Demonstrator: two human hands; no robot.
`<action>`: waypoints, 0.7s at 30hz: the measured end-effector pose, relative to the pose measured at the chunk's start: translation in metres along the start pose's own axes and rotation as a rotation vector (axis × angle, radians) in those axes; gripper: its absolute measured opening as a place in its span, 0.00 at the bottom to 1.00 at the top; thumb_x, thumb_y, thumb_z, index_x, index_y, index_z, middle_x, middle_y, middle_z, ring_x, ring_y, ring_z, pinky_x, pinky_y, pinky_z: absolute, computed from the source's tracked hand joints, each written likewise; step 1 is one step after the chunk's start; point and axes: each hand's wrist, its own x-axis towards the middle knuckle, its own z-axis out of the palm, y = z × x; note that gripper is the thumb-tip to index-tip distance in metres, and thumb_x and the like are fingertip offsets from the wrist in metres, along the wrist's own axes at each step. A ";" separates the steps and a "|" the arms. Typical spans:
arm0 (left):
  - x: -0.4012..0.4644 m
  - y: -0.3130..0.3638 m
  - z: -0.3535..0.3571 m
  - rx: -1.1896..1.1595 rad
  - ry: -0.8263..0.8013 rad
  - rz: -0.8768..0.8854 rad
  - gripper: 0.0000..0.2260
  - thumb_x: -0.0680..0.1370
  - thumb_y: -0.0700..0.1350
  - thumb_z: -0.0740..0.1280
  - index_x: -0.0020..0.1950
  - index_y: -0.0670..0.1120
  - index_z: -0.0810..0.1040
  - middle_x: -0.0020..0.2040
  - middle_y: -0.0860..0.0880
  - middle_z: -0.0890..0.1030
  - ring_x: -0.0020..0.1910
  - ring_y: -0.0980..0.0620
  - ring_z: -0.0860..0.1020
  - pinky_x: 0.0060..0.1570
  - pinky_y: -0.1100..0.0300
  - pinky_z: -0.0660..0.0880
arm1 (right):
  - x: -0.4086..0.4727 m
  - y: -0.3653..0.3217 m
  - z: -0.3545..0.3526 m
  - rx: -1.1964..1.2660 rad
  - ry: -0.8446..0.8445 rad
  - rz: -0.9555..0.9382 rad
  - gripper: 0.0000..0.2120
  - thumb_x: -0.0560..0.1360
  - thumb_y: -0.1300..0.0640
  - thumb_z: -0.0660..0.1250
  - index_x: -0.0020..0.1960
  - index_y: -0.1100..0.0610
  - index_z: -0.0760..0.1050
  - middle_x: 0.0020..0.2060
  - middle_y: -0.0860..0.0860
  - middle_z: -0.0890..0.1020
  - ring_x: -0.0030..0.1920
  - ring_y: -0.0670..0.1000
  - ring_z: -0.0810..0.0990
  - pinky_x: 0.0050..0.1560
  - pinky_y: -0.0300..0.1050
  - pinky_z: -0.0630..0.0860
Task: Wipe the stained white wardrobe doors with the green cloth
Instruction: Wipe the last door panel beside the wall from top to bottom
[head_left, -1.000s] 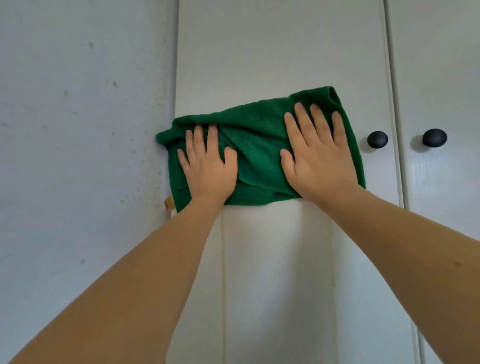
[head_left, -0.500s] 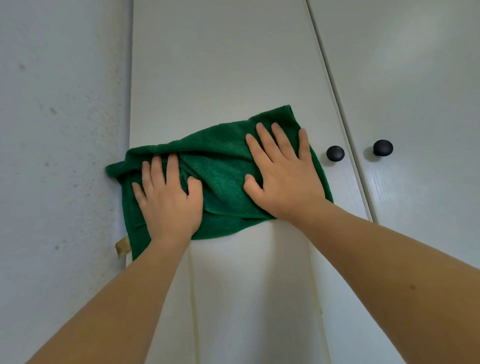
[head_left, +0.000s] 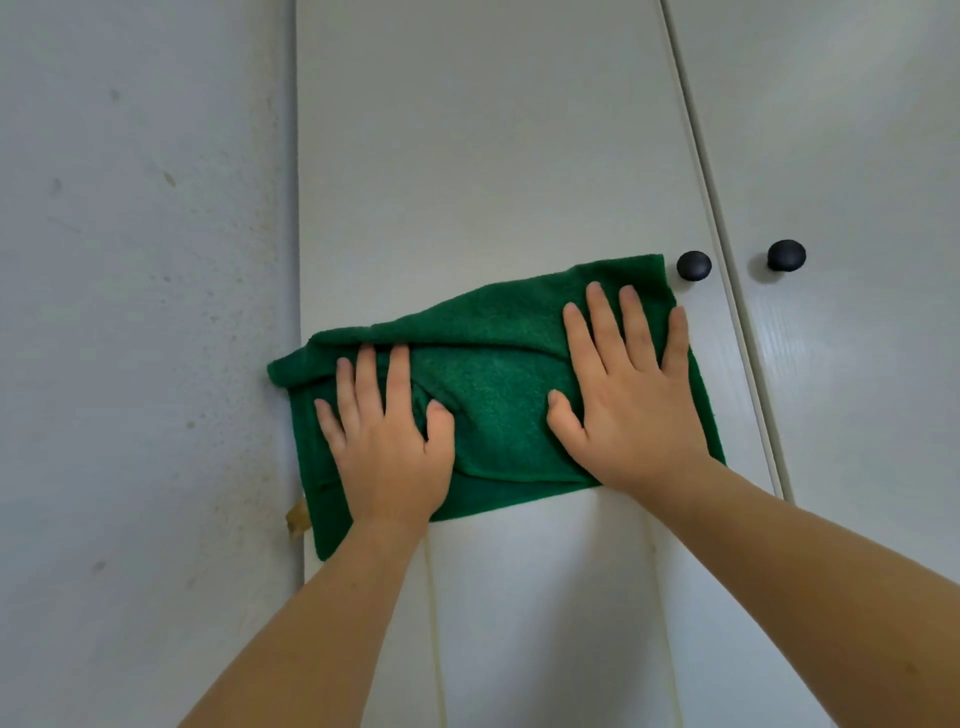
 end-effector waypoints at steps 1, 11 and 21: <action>-0.001 -0.001 -0.001 0.000 -0.008 0.000 0.31 0.77 0.56 0.53 0.80 0.50 0.62 0.80 0.44 0.61 0.80 0.41 0.54 0.76 0.33 0.50 | -0.001 -0.001 0.000 -0.006 -0.008 -0.004 0.37 0.76 0.40 0.51 0.80 0.59 0.55 0.79 0.59 0.55 0.78 0.62 0.51 0.74 0.71 0.47; 0.022 -0.005 0.001 0.029 -0.068 0.033 0.35 0.75 0.61 0.49 0.82 0.53 0.56 0.82 0.46 0.55 0.82 0.43 0.48 0.76 0.33 0.44 | 0.008 -0.002 0.000 -0.076 -0.035 -0.020 0.39 0.75 0.38 0.46 0.80 0.59 0.51 0.79 0.60 0.51 0.78 0.64 0.48 0.73 0.73 0.44; 0.072 -0.004 0.000 0.035 -0.084 0.067 0.36 0.74 0.63 0.45 0.82 0.54 0.53 0.83 0.47 0.51 0.82 0.46 0.44 0.76 0.34 0.41 | 0.042 -0.004 -0.003 -0.089 -0.018 -0.059 0.40 0.75 0.36 0.45 0.81 0.58 0.48 0.80 0.59 0.49 0.79 0.63 0.45 0.74 0.71 0.43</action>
